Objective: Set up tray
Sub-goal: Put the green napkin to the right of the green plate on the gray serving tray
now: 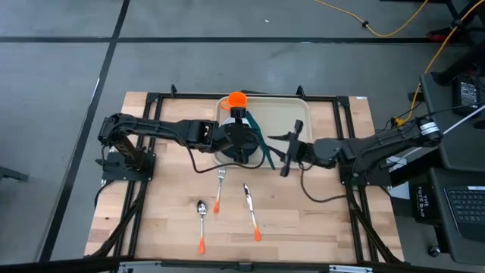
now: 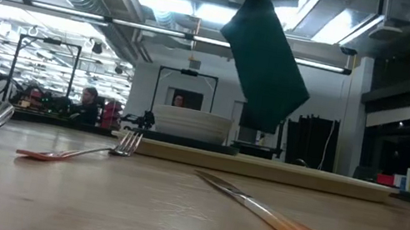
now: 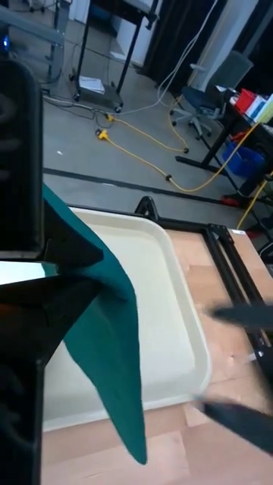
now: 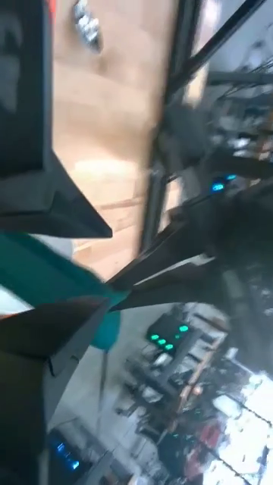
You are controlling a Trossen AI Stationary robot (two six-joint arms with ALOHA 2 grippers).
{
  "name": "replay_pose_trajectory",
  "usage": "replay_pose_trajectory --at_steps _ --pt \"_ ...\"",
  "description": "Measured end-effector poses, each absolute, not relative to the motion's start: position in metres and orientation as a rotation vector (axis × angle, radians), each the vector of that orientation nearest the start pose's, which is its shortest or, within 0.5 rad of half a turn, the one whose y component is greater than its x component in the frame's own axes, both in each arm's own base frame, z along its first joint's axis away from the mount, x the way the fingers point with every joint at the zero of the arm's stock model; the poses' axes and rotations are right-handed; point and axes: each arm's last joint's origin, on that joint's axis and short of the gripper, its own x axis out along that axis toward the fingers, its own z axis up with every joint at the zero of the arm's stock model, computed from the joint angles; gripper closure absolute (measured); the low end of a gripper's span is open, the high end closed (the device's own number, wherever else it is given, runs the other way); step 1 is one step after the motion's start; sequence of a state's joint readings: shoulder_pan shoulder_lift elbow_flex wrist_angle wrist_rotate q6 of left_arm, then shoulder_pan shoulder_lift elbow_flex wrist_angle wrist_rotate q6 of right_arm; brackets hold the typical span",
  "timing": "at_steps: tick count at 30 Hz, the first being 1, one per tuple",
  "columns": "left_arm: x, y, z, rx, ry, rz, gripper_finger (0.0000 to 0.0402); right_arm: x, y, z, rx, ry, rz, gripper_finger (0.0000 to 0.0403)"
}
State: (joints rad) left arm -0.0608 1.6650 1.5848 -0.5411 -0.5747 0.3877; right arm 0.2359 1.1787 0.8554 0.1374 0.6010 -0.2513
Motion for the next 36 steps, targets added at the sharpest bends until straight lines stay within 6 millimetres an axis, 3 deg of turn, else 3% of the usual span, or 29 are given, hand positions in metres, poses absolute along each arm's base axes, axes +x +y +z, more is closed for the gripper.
replay_pose_trajectory --at_steps 5,11,22,36 --pt "0.369 -0.007 0.354 0.562 0.682 0.378 0.0397 0.275 0.034 0.304 -0.331 0.271 -0.390 0.0227" --pt "0.369 -0.007 0.353 0.577 0.686 0.373 0.0397 0.285 0.029 0.309 -0.320 0.264 -0.411 0.0214" --pt "0.372 -0.010 0.355 0.592 0.657 0.275 0.0397 0.284 0.024 0.299 -0.302 0.356 -0.408 0.0214" --pt "0.372 -0.010 0.356 0.601 0.644 0.293 0.0397 0.284 0.023 0.299 -0.306 0.363 -0.411 0.0214"
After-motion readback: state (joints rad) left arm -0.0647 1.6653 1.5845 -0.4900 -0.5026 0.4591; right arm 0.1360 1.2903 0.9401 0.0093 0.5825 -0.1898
